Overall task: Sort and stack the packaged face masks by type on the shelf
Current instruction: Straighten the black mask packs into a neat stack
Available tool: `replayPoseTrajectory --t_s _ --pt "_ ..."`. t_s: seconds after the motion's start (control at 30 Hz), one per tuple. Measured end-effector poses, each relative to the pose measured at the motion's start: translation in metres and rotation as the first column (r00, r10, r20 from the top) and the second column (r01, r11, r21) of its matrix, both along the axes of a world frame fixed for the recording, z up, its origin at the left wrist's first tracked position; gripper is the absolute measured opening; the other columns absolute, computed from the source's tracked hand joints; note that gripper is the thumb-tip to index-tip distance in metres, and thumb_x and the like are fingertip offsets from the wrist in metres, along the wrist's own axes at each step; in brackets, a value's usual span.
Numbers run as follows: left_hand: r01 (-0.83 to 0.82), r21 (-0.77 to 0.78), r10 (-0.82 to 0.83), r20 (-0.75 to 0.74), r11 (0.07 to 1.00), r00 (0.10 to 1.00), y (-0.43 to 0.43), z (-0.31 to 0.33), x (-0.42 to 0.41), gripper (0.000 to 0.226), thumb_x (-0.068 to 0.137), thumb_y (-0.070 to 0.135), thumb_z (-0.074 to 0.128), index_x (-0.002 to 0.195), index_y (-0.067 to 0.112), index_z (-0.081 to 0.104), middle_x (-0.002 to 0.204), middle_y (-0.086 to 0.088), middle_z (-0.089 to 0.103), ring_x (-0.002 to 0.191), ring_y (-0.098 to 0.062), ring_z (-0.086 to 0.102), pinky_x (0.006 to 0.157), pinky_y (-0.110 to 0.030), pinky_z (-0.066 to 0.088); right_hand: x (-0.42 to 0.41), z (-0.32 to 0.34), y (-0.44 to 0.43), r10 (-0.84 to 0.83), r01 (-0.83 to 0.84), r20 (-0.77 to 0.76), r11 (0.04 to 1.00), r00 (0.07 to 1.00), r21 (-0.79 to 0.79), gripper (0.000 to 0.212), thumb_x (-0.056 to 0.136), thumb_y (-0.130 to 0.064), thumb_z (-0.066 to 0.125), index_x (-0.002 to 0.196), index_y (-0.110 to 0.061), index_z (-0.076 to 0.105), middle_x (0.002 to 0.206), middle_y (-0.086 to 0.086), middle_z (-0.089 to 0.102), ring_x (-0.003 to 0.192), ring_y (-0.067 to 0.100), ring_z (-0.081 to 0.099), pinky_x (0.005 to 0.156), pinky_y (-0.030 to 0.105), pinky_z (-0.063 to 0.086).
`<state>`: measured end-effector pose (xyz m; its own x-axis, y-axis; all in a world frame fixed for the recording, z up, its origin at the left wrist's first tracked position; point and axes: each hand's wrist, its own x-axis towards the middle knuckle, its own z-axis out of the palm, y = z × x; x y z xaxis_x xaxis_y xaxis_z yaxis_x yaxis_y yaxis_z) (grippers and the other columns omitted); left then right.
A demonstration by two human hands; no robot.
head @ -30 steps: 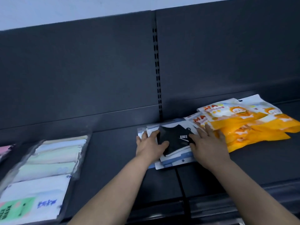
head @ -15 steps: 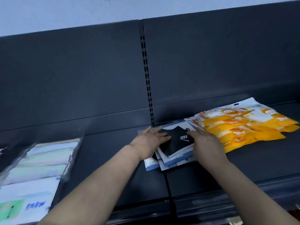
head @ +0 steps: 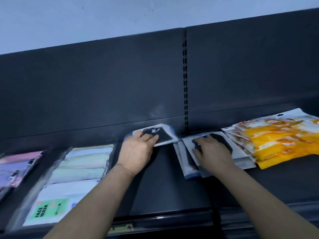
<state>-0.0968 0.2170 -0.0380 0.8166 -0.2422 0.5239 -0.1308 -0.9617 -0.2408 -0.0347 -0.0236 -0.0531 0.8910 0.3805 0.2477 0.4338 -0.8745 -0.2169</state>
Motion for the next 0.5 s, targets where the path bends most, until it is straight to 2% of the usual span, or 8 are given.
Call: replayPoseTrajectory --t_s 0.07,0.1,0.17,0.2,0.27,0.33,0.43,0.5 --pt "-0.007 0.024 0.012 -0.234 1.0 0.972 0.004 -0.009 -0.008 0.041 0.077 0.023 0.042 0.106 0.022 0.071 0.096 0.003 0.072 0.084 -0.028 0.063 0.064 -0.034 0.056 -0.008 -0.006 0.016 -0.098 0.068 -0.142 0.977 0.985 -0.2 0.077 0.085 -0.067 0.044 0.143 -0.017 0.035 0.146 0.014 0.038 0.137 0.036 0.027 0.108 0.043 0.029" --pt "-0.04 -0.005 0.035 -0.379 0.999 0.925 0.002 -0.016 -0.011 0.042 0.081 0.025 0.042 0.116 0.024 0.066 0.109 0.0 0.069 0.099 -0.029 0.061 0.077 -0.037 0.056 -0.012 -0.009 0.019 -0.162 0.108 -0.199 0.96 0.967 -0.258 0.089 0.081 -0.073 0.042 0.147 -0.016 0.025 0.152 0.016 0.027 0.141 0.04 0.017 0.111 0.047 0.023" --pt "-0.165 -0.082 0.084 -0.598 0.983 0.797 -0.001 -0.03 -0.017 0.047 0.092 0.029 0.044 0.139 0.028 0.047 0.138 -0.003 0.052 0.126 -0.03 0.048 0.1 -0.037 0.046 -0.018 -0.015 0.023 -0.228 0.142 -0.277 0.944 0.934 -0.298 0.097 0.08 -0.074 0.044 0.15 -0.014 0.014 0.156 0.019 0.015 0.143 0.041 0.011 0.113 0.05 0.022" --pt "-0.206 -0.11 0.088 -0.644 0.972 0.76 -0.001 -0.035 -0.019 0.05 0.095 0.031 0.044 0.145 0.03 0.039 0.148 -0.004 0.042 0.135 -0.029 0.039 0.107 -0.035 0.04 -0.021 -0.016 0.022 -0.232 0.144 -0.299 0.947 0.925 -0.289 0.096 0.082 -0.071 0.045 0.151 -0.013 0.012 0.157 0.018 0.014 0.144 0.04 0.011 0.113 0.049 0.023" --pt "-0.212 -0.17 0.045 -0.668 0.962 0.742 -0.002 -0.039 -0.023 0.053 0.098 0.035 0.042 0.15 0.031 0.028 0.157 -0.003 0.027 0.144 -0.027 0.025 0.114 -0.034 0.029 -0.022 -0.015 0.018 -0.223 0.147 -0.323 0.959 0.92 -0.242 0.09 0.086 -0.064 0.048 0.15 -0.012 0.013 0.156 0.014 0.02 0.144 0.035 0.016 0.111 0.046 0.029" --pt "-0.196 -0.214 -0.003 -0.682 0.957 0.731 0.0 -0.037 -0.026 0.054 0.099 0.038 0.04 0.151 0.031 0.025 0.159 -0.001 0.022 0.146 -0.024 0.018 0.117 -0.034 0.023 -0.021 -0.014 0.017 -0.215 0.147 -0.34 0.965 0.916 -0.215 0.08 0.089 -0.055 0.05 0.148 -0.011 0.018 0.153 0.011 0.028 0.142 0.032 0.022 0.108 0.043 0.035" --pt "-0.196 -0.243 -0.024 -0.683 0.95 0.73 0.002 -0.037 -0.026 0.054 0.099 0.039 0.039 0.15 0.032 0.026 0.159 0.001 0.021 0.145 -0.021 0.017 0.118 -0.032 0.02 -0.025 -0.015 0.017 -0.213 0.141 -0.335 0.964 0.918 -0.226 0.058 0.095 -0.037 0.045 0.143 -0.01 0.029 0.147 0.013 0.034 0.138 0.035 0.027 0.104 0.044 0.038" --pt "-0.195 -0.236 -0.018 -0.678 0.952 0.735 0.001 -0.039 -0.027 0.054 0.099 0.038 0.039 0.15 0.032 0.026 0.158 0.002 0.021 0.145 -0.021 0.017 0.118 -0.033 0.02 -0.03 -0.016 0.017 -0.21 0.146 -0.311 0.966 0.927 -0.214 0.051 0.094 -0.021 0.043 0.142 -0.008 0.031 0.141 0.016 0.04 0.133 0.037 0.032 0.102 0.045 0.04"
